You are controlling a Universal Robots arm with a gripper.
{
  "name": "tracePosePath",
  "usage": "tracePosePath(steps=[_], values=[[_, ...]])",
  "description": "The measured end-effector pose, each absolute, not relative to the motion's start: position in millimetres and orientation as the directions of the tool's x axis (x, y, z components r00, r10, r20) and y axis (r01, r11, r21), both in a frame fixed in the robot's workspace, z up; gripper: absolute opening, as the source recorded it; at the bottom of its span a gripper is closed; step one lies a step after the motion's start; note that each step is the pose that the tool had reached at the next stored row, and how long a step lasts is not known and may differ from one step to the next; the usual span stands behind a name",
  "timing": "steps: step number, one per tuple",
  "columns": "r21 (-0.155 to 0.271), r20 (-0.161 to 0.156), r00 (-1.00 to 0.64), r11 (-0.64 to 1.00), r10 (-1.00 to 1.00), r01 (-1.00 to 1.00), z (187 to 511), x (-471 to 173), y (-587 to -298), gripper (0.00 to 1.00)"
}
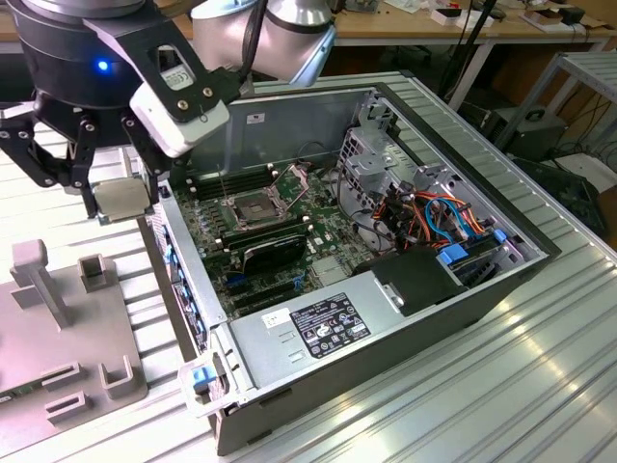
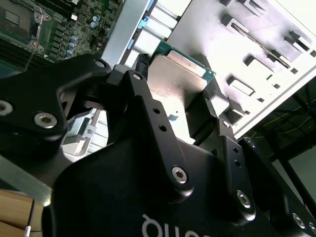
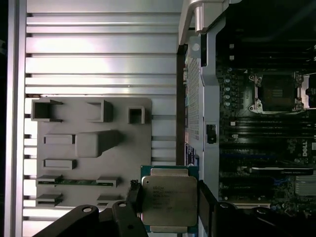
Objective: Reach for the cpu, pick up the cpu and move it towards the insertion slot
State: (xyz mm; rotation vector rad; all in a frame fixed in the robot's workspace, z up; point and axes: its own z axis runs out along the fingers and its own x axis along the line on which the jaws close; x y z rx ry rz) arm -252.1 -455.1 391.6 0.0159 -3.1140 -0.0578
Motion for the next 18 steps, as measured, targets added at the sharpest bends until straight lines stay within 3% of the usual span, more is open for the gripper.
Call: tracePosePath(steps=[18], values=[[0.037,0.027,-1.0,0.999,-0.011,-0.01,391.6,-213.2,-455.0,0.55]])
